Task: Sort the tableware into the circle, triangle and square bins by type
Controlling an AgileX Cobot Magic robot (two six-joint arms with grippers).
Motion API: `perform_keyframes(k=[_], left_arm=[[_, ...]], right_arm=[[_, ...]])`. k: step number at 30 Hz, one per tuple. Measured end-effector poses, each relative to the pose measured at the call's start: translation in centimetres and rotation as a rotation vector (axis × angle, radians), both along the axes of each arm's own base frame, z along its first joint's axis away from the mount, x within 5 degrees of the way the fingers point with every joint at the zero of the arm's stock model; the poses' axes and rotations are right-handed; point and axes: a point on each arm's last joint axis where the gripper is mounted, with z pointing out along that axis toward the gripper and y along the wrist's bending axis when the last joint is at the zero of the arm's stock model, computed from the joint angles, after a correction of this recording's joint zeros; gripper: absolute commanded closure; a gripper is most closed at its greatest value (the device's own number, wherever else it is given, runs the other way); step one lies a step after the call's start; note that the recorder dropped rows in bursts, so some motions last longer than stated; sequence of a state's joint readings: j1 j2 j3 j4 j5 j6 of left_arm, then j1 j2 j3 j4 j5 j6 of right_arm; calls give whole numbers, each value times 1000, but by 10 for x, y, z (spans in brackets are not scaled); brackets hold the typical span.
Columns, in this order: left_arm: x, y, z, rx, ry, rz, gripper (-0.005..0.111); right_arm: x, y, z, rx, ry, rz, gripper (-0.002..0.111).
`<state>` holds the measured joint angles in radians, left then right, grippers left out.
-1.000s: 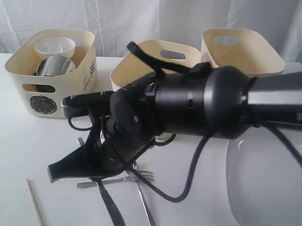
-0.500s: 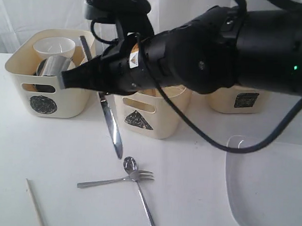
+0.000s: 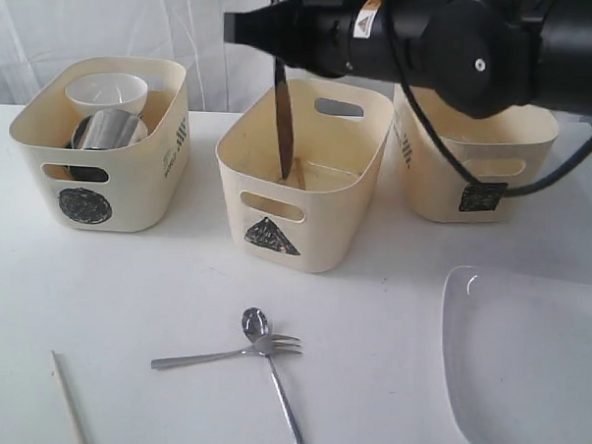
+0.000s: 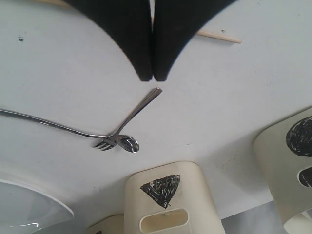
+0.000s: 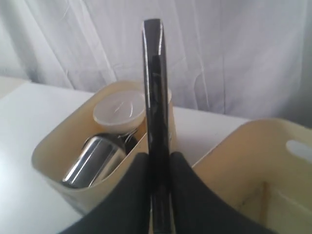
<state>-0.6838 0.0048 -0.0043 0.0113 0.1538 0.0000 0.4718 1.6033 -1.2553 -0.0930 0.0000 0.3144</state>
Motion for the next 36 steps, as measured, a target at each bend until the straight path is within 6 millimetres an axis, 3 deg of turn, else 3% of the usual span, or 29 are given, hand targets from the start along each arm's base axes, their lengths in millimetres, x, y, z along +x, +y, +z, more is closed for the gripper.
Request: perform_keyframes(k=[4, 9, 19, 24, 27, 31, 36], left_arm=[[0, 0, 0, 0, 0, 0, 107], [0, 0, 0, 0, 0, 0, 107], [0, 0, 0, 2, -1, 0, 107], [0, 0, 0, 2, -1, 0, 107], [0, 0, 0, 2, -1, 0, 107], [0, 0, 0, 2, -1, 0, 107], [0, 0, 0, 2, -1, 0, 107]], right_arm=[[20, -16, 7, 18, -41, -57, 108], [47, -26, -4, -6, -46, -99, 108], [93, -18, -57, -88, 8, -99, 108], [100, -16, -77, -108, 51, -99, 105], [100, -16, -77, -112, 60, -100, 88], [98, -14, -80, -139, 86, -90, 84], [85, -13, -60, -175, 109, -75, 84]])
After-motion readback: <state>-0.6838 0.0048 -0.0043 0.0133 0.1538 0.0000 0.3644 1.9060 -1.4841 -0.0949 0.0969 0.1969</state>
